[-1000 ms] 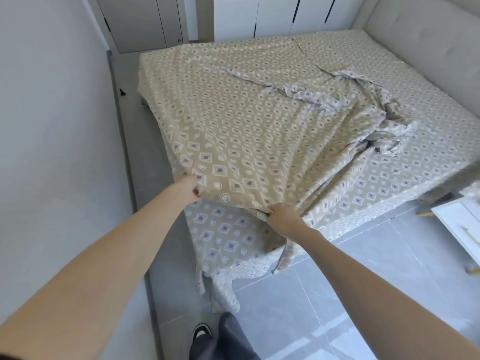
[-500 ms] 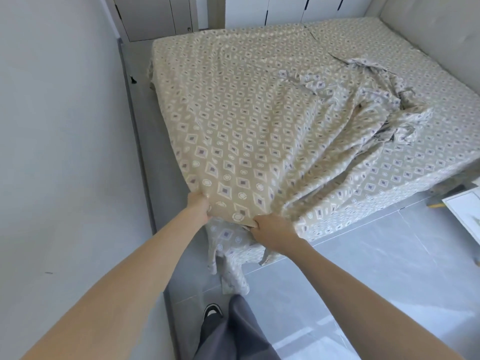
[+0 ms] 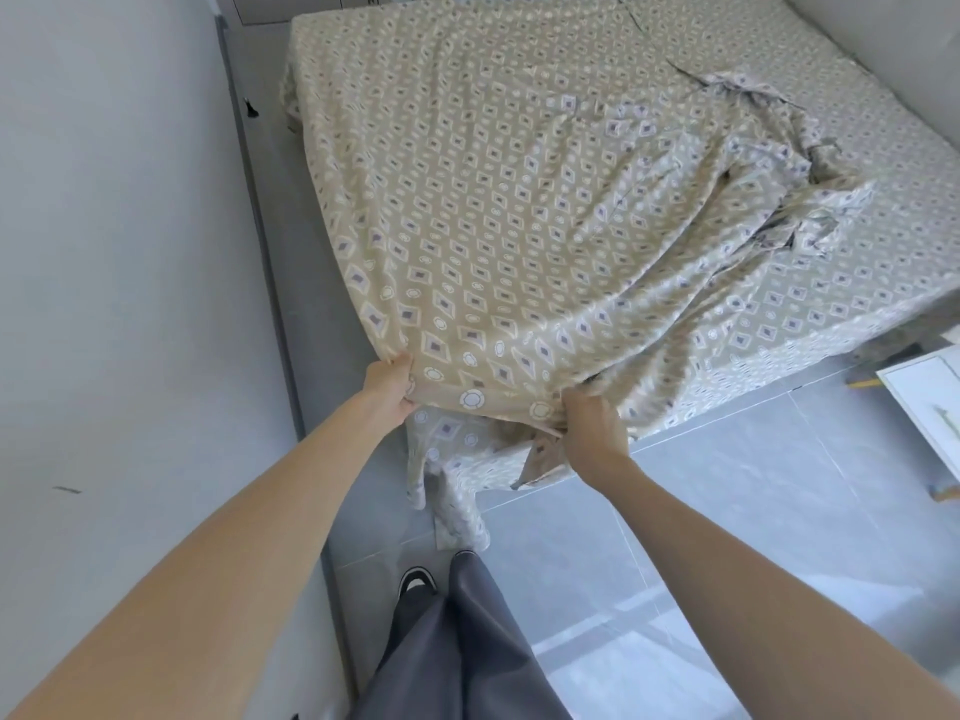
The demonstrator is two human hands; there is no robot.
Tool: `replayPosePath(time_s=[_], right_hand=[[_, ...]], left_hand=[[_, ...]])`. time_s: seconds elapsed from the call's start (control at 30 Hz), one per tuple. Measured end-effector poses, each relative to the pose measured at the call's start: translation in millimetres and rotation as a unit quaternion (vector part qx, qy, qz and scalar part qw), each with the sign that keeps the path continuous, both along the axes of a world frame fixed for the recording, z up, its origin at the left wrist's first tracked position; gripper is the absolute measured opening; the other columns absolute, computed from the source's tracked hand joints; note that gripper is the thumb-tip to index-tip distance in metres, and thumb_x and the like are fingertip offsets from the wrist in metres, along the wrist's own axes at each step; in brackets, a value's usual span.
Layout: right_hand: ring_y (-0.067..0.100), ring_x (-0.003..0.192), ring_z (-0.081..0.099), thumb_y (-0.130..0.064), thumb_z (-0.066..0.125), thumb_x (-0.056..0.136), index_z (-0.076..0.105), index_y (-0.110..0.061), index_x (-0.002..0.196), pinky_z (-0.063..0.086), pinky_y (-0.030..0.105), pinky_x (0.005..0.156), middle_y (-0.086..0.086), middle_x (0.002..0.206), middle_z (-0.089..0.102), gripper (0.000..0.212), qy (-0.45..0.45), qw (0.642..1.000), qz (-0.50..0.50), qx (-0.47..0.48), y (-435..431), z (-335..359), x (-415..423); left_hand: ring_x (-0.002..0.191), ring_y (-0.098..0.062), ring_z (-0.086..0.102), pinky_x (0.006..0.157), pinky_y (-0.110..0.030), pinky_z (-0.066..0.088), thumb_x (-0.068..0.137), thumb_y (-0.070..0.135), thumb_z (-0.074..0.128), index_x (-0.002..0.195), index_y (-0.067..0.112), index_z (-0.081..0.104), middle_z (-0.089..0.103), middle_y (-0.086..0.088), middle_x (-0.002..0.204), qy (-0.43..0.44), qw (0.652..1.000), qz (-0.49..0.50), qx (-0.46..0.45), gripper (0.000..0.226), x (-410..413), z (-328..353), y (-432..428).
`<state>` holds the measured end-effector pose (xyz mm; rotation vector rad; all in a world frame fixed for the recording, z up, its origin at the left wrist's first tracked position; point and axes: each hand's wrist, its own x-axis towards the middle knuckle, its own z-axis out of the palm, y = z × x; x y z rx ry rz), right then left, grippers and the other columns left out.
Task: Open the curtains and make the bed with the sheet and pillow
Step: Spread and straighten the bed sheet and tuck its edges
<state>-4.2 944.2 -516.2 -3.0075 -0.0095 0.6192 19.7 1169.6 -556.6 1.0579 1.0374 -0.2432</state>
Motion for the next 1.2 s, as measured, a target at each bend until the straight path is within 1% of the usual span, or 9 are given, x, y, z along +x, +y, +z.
replayPosePath(time_s=[0.13, 0.23, 0.4, 0.5, 0.63, 0.87, 1.03, 1.1, 1.2], right_hand=[[0.035, 0.09, 0.06, -0.001, 0.041, 0.087, 0.045, -0.008, 0.11, 0.04, 0.035, 0.066, 0.011, 0.09, 0.05, 0.025, 0.032, 0.999, -0.013, 0.04, 0.2, -8.7, -12.0], [0.031, 0.089, 0.05, -0.017, 0.039, 0.09, 0.044, -0.011, 0.1, 0.039, 0.035, 0.072, 0.014, 0.104, 0.053, 0.013, 0.092, 0.99, -0.045, 0.096, 2.6, -17.4, -17.0], [0.038, 0.107, 0.053, -0.037, 0.033, 0.096, 0.039, -0.012, 0.121, 0.043, 0.042, 0.084, 0.02, 0.108, 0.058, 0.035, 0.145, 0.984, -0.01, 0.101, 14.7, -40.9, -32.0], [0.037, 0.106, 0.056, -0.036, 0.029, 0.099, 0.018, -0.031, 0.147, 0.044, 0.043, 0.084, 0.02, 0.11, 0.061, 0.049, 0.164, 0.983, 0.043, 0.073, 20.5, -55.5, -42.7], [0.036, 0.106, 0.058, -0.043, 0.021, 0.101, -0.004, -0.04, 0.151, 0.046, 0.042, 0.084, 0.019, 0.11, 0.063, 0.055, 0.186, 0.977, 0.1, 0.01, 27.4, -95.0, -49.3], [0.036, 0.112, 0.055, -0.04, 0.016, 0.102, 0.001, -0.025, 0.153, 0.046, 0.04, 0.08, 0.008, 0.141, 0.048, 0.056, 0.225, 0.959, 0.162, -0.055, 37.4, -188.5, -51.9], [0.037, 0.111, 0.056, -0.041, 0.017, 0.102, 0.006, -0.015, 0.153, 0.047, 0.042, 0.08, 0.014, 0.133, 0.052, 0.059, 0.245, 0.954, 0.152, -0.083, 43.4, -249.8, -53.0], [0.038, 0.112, 0.056, -0.037, 0.015, 0.102, 0.017, -0.013, 0.152, 0.048, 0.042, 0.076, 0.012, 0.14, 0.045, 0.056, 0.238, 0.946, 0.196, -0.101, 44.7, -270.9, -55.5], [0.034, 0.111, 0.056, -0.022, 0.03, 0.102, 0.048, -0.011, 0.134, 0.043, 0.036, 0.07, 0.011, 0.131, 0.052, 0.039, 0.232, 0.938, 0.231, -0.113, 47.9, -295.8, -54.4]], left_hand=[[0.087, -0.025, 0.06, 0.059, -0.029, 0.052, 0.091, 0.013, 0.062, 0.118, 0.002, 0.053, 0.059, -0.012, 0.106, 0.014, 0.998, -0.037, 0.052, 0.031, -7.2, -9.8, -0.4], [0.071, -0.018, 0.06, 0.045, -0.022, 0.045, 0.087, 0.012, 0.065, 0.112, 0.005, 0.052, 0.061, -0.012, 0.107, 0.015, 0.996, -0.038, 0.08, 0.029, -12.7, -19.4, 1.1], [0.086, -0.023, 0.06, 0.052, -0.024, 0.05, 0.087, 0.003, 0.064, 0.124, -0.002, 0.049, 0.061, -0.014, 0.114, 0.05, 0.995, -0.027, 0.083, 0.039, -29.2, -40.8, 8.5], [0.075, -0.022, 0.061, 0.048, -0.024, 0.054, 0.09, 0.002, 0.06, 0.123, -0.004, 0.051, 0.063, -0.015, 0.107, 0.064, 0.993, -0.046, 0.084, 0.034, -37.7, -54.7, 11.0], [0.1, -0.033, 0.063, 0.073, -0.036, 0.053, 0.092, 0.001, 0.054, 0.126, -0.006, 0.05, 0.06, -0.022, 0.122, 0.093, 0.991, -0.054, 0.079, 0.035, -47.1, -87.6, 11.7], [0.108, -0.033, 0.062, 0.068, -0.034, 0.059, 0.094, 0.007, 0.055, 0.128, -0.003, 0.048, 0.057, -0.02, 0.127, 0.147, 0.986, -0.051, 0.058, 0.036, -63.5, -179.7, 16.8], [0.096, -0.028, 0.068, 0.052, -0.03, 0.058, 0.095, 0.012, 0.055, 0.129, 0.002, 0.049, 0.059, -0.016, 0.126, 0.173, 0.982, -0.057, 0.047, 0.036, -68.8, -239.4, 18.1], [0.079, -0.022, 0.071, 0.052, -0.032, 0.058, 0.095, 0.012, 0.056, 0.127, 0.003, 0.051, 0.061, -0.016, 0.124, 0.183, 0.979, -0.069, 0.058, 0.034, -70.6, -257.0, 19.6], [0.096, -0.03, 0.066, 0.042, -0.029, 0.055, 0.093, 0.009, 0.057, 0.126, 0.003, 0.052, 0.06, -0.016, 0.125, 0.186, 0.978, -0.077, 0.053, 0.033, -70.1, -286.4, 20.5]])
